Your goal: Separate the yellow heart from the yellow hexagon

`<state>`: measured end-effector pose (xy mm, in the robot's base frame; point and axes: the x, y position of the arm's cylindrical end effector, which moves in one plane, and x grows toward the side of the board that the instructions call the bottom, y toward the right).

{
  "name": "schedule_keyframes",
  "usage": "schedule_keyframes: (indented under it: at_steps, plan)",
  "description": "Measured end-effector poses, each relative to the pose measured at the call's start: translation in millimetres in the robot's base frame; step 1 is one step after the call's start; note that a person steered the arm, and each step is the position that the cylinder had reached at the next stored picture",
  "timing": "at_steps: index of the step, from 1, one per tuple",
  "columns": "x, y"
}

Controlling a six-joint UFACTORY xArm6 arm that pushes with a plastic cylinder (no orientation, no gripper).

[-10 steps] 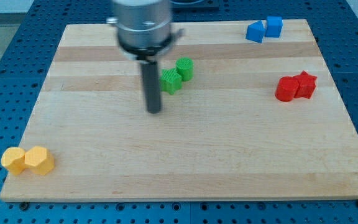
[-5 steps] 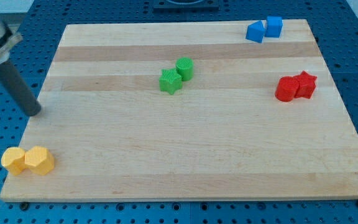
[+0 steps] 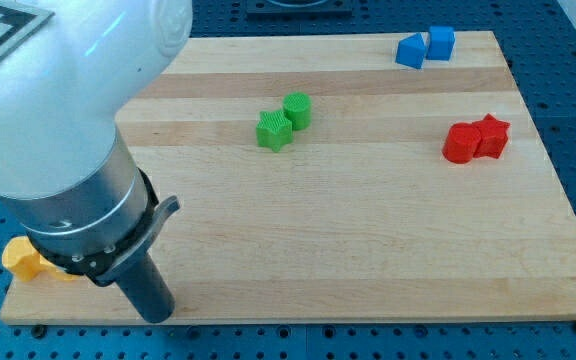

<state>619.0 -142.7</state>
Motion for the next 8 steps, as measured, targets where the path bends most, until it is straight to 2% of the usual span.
schedule_keyframes:
  at_steps: [3, 4, 5, 6, 7, 8]
  plan:
    - [-10.9, -159.1]
    - [-46.5, -154.1]
    - [-58.2, -121.1]
    - [-108.2, -120.2]
    - [-115.7, -131.9]
    - [-92.3, -117.6]
